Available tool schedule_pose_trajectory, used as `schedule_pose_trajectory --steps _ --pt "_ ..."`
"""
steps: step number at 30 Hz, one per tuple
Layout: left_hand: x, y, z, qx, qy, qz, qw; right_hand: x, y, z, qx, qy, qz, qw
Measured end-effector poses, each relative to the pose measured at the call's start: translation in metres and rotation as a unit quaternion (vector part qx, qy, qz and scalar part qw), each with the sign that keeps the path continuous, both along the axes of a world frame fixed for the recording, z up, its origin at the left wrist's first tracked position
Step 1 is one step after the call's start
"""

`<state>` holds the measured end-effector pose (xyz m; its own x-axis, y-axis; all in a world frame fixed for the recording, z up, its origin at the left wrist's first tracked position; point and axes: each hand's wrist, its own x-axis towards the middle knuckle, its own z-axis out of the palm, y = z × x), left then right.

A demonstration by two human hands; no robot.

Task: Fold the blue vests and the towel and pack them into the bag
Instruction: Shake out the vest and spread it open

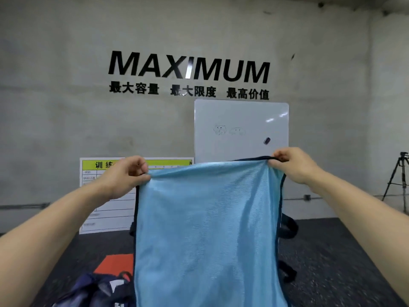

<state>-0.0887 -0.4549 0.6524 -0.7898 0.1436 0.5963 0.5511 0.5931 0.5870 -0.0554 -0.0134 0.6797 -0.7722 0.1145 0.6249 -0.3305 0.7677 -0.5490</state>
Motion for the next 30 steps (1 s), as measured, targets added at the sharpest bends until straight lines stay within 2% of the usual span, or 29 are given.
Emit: schedule_pose_trajectory --steps 7,11,15,18,21,25,30 --pt "-0.005 0.008 -0.013 -0.069 -0.043 -0.012 0.997 0.001 -0.026 0.004 -0.009 0.006 0.096 0.995" --pt "-0.005 0.028 -0.023 -0.035 -0.07 -0.047 0.996 -0.002 -0.05 -0.001 0.002 -0.001 0.136 0.991" --pt "0.009 0.078 -0.016 0.045 -0.006 -0.126 0.991 -0.006 -0.074 -0.008 0.026 0.0 0.161 0.987" --pt "0.016 0.112 -0.014 0.054 0.011 -0.175 0.983 -0.011 -0.092 -0.015 0.043 0.004 0.169 0.985" --pt "0.011 0.129 -0.019 0.04 0.015 -0.156 0.987 -0.015 -0.103 -0.02 0.055 0.008 0.178 0.982" --pt "0.004 0.137 -0.024 0.086 0.008 -0.166 0.982 -0.017 -0.103 -0.023 0.042 0.013 0.19 0.981" --pt "0.004 0.148 -0.029 0.086 0.006 -0.164 0.983 -0.017 -0.101 -0.023 0.014 0.004 0.208 0.978"
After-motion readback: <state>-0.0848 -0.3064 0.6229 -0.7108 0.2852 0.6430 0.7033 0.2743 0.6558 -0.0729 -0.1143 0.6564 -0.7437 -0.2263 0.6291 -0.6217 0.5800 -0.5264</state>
